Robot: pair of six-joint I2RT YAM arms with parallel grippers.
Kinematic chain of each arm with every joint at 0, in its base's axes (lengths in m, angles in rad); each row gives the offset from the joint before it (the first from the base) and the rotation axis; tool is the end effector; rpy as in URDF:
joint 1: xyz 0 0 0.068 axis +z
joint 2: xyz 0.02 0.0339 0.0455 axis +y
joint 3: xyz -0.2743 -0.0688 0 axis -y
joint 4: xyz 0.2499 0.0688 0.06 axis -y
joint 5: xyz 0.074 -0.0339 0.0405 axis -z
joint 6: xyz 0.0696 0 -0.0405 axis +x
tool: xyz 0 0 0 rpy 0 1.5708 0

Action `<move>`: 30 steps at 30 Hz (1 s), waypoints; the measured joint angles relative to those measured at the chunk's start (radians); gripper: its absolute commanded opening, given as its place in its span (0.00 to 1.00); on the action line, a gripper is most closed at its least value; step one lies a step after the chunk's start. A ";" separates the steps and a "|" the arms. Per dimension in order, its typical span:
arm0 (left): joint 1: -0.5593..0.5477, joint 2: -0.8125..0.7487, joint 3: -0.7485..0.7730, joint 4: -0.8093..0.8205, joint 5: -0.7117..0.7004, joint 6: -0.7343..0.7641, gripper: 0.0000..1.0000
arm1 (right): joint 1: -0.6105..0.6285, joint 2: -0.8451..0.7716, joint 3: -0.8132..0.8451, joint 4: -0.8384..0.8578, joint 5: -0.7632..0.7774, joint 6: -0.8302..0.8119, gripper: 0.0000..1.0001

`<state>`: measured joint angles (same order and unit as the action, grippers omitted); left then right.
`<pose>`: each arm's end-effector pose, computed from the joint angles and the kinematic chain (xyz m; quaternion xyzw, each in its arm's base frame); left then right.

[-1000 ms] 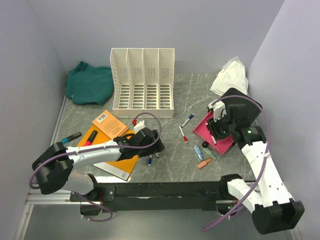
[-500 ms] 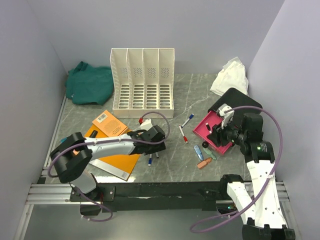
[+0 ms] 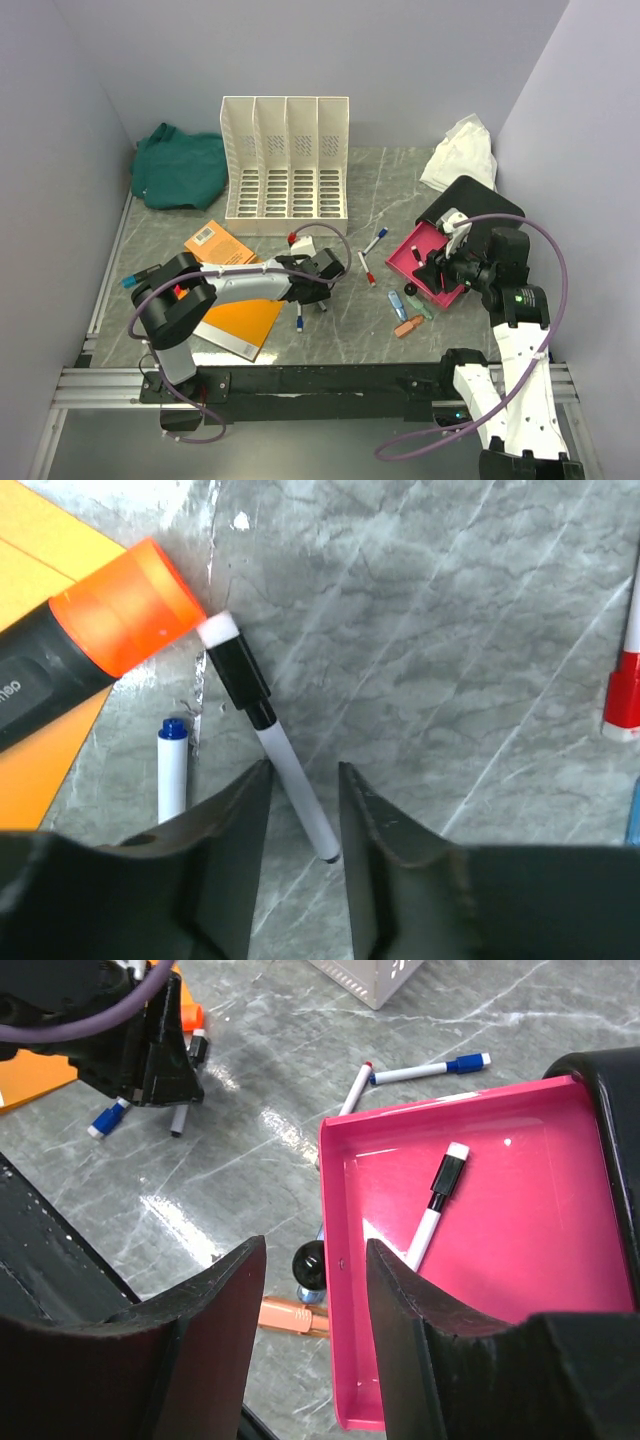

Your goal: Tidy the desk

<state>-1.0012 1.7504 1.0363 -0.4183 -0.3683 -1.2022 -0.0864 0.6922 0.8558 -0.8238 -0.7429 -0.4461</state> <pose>0.2132 -0.2864 0.1393 -0.1359 0.9507 -0.1099 0.2561 0.1481 0.0344 0.3116 -0.3067 0.7948 0.2067 0.4811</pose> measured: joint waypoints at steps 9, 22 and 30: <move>-0.006 0.014 0.018 -0.019 -0.018 0.071 0.14 | -0.002 -0.002 0.000 -0.005 -0.005 -0.001 0.53; -0.029 -0.245 -0.068 0.047 0.104 0.227 0.04 | -0.003 -0.003 0.055 -0.026 0.058 0.019 0.63; -0.052 -0.312 -0.008 0.240 0.307 0.266 0.02 | -0.022 -0.003 0.158 0.002 0.282 0.143 0.73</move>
<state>-1.0534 1.4387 1.0279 -0.1783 -0.0608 -0.9367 -0.1081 0.6891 1.0142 -0.8223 -0.4610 -0.3027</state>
